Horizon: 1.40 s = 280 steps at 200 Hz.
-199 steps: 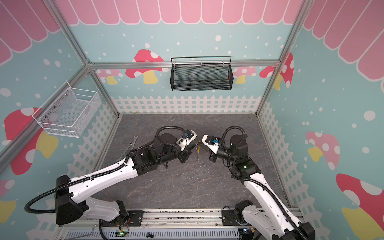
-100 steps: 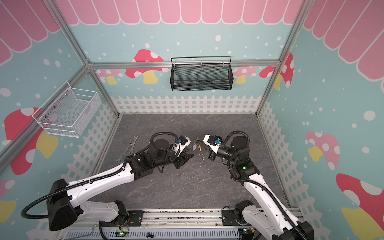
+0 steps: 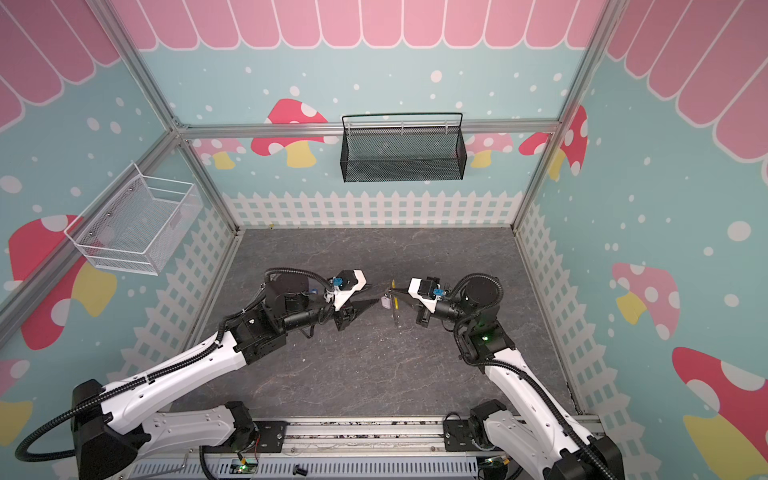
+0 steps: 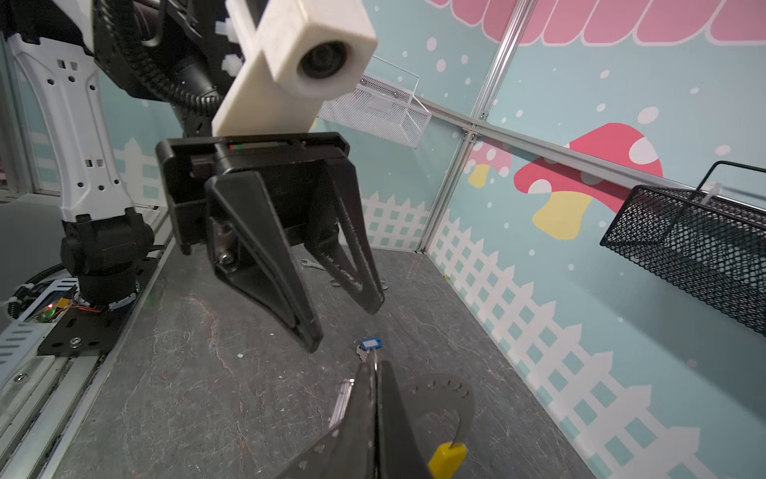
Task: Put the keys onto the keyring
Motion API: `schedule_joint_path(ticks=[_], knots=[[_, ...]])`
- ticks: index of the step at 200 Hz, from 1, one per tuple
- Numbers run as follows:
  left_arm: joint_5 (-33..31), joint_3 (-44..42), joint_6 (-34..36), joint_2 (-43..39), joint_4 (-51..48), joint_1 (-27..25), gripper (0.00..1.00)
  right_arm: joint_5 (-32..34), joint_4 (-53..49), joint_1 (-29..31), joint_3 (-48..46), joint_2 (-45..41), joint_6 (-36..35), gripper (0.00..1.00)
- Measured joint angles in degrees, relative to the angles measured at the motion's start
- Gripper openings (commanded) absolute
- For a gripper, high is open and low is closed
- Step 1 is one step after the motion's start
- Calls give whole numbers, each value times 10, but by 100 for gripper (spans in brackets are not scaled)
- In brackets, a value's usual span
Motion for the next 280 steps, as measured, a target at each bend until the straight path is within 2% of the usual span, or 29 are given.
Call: schedule_joint_path(ticks=[62,135,148,179,199,212,225,231,251,280], knots=[[82,33,31,34,-9,6,27,-22,35,0,-15,-2,3,0],[111,46,60,50,-29,6,20,-46,59,0,-23,-6,8,0],[115,50,64,50,-30,6,17,-49,61,0,-25,-6,7,0],[124,53,72,52,-36,7,1,-52,65,-4,-27,-7,7,0],[126,56,75,52,-43,7,0,-53,65,-3,-28,-7,7,0],[126,59,78,52,-47,7,0,-51,65,-3,-29,-8,7,8],[125,65,82,54,-57,7,0,-45,61,-3,-29,-10,5,24],[123,69,83,55,-65,7,0,-41,53,-3,-28,-11,1,28],[112,104,98,66,-116,7,0,-14,6,-3,-23,-21,-37,35],[70,198,133,98,-218,2,0,35,-95,-3,18,-29,-116,35]])
